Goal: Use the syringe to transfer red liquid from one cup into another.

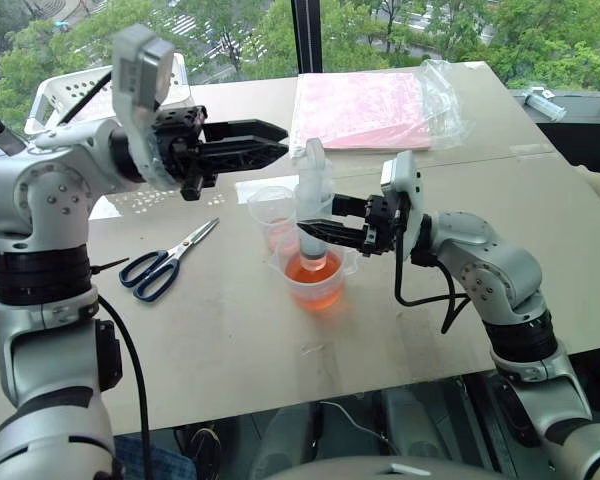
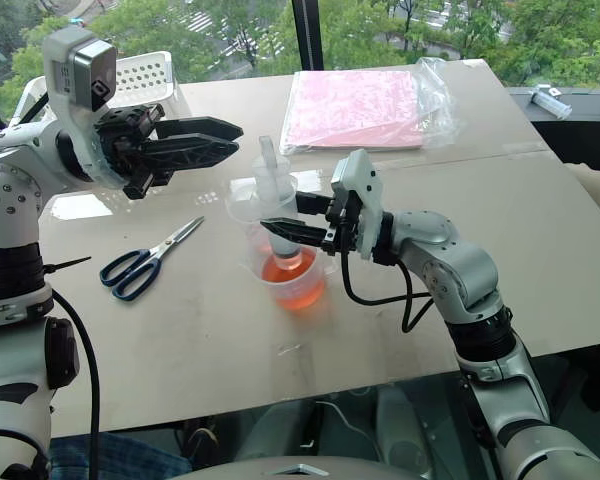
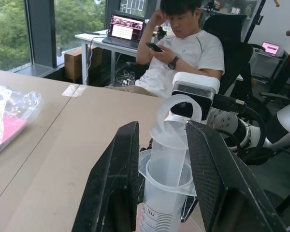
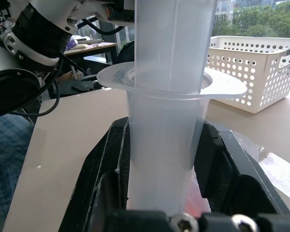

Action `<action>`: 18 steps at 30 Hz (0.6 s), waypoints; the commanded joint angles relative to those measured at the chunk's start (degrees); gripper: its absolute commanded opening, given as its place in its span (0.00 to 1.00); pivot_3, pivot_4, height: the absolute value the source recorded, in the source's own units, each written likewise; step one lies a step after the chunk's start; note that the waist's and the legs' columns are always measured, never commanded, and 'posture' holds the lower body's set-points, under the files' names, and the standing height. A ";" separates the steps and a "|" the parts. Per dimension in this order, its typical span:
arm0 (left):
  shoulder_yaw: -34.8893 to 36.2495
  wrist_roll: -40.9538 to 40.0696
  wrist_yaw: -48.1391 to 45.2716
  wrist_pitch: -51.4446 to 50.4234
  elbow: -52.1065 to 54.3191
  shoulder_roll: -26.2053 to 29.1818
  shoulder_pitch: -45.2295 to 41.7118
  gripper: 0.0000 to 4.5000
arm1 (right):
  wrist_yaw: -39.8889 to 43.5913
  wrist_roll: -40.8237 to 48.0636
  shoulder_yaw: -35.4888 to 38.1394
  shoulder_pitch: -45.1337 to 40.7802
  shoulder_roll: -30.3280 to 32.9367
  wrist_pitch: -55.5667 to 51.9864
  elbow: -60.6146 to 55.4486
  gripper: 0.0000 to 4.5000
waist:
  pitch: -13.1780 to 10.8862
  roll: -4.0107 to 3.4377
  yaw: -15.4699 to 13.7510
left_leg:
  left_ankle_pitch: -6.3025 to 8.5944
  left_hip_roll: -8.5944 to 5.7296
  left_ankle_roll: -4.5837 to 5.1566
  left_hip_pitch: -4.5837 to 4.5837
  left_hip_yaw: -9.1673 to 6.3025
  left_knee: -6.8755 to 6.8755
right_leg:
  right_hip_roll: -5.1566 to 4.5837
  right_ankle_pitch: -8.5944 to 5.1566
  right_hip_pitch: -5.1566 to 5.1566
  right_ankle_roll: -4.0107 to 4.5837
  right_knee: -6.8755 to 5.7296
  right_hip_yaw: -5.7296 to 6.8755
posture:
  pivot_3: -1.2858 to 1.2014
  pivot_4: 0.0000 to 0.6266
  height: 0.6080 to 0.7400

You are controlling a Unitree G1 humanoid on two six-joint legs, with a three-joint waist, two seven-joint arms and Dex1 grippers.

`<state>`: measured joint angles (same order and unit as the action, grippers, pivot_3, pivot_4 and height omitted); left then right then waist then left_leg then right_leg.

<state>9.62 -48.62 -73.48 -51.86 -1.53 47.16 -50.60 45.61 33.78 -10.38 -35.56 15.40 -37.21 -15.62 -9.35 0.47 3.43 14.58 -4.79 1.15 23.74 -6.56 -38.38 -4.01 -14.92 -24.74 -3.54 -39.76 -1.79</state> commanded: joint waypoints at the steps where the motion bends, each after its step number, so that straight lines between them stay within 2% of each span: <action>1: 1.79 1.03 0.03 2.22 -1.24 1.81 -1.27 0.34 | -0.61 3.70 3.57 -2.64 -1.29 0.56 -3.06 0.32 | 0.00 0.00 0.08 | 0.00 0.00 0.00 0.00 0.00 0.00 | 0.00 0.00 0.00 0.00 0.00 0.00 | 0.52 0.24 1.00; 12: 3.83 7.04 2.44 8.56 -10.98 3.98 -3.91 0.34 | -4.69 9.46 9.66 -13.89 -5.23 -0.78 2.32 0.32 | 0.00 0.00 0.08 | 0.00 0.00 0.00 0.01 -0.01 0.00 | -0.01 0.00 -0.01 0.00 0.01 0.03 | 0.52 0.24 1.00; 18: 5.29 7.56 2.37 10.37 -16.16 5.27 -6.98 0.34 | -5.65 3.73 7.67 -17.83 -7.31 3.88 10.23 0.32 | 0.00 0.00 0.39 | 0.00 -0.01 0.00 0.01 0.00 0.02 | -0.01 0.00 -0.02 0.00 -0.01 0.03 | 0.52 0.24 1.00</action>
<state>13.03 -41.16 -71.18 -42.86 -16.86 51.33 -55.82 40.39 39.57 -1.94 -51.11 8.66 -36.26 -6.39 -9.35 0.47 3.82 14.58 -4.80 1.15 23.74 -6.57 -38.37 -4.02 -14.92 -24.76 -3.54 -39.78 -1.76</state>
